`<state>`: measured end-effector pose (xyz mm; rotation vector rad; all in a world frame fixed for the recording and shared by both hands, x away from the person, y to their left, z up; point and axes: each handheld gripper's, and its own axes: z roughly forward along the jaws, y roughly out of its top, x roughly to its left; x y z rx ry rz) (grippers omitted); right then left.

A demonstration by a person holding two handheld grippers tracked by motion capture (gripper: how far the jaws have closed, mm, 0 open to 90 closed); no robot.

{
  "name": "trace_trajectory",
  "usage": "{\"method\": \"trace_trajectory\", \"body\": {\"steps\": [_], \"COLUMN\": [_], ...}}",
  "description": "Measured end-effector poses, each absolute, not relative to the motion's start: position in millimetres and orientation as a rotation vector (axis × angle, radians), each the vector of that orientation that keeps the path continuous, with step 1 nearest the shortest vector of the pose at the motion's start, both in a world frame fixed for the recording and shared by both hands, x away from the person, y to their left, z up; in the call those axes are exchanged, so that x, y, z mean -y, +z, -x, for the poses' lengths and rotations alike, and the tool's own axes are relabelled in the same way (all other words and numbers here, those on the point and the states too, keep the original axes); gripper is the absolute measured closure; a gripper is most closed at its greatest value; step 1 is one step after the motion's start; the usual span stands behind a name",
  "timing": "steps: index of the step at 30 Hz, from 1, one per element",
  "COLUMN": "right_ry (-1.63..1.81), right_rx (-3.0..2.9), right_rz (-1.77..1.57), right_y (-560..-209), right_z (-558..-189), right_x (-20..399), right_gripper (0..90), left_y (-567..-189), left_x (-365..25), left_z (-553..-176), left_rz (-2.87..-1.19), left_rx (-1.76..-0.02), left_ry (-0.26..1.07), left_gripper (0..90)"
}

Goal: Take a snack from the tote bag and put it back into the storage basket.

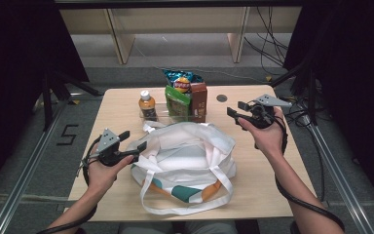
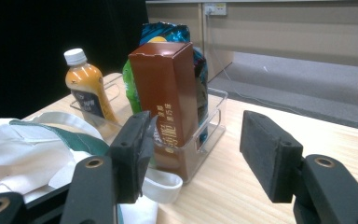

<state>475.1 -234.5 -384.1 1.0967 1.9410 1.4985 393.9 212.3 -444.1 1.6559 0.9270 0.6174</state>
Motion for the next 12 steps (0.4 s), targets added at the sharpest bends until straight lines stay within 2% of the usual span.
{"method": "trace_trajectory", "body": {"steps": [12], "right_ry": [1.491], "right_rx": [-1.941], "right_rz": [-1.121], "right_y": [-383.0], "right_z": [-474.9], "right_x": [238.2], "right_gripper": [44.1], "left_y": [-441.7], "left_x": [-219.4], "left_z": [-392.7], "left_rz": [-1.651], "left_rx": [-0.920], "left_ry": [0.616], "left_gripper": [20.5]}}
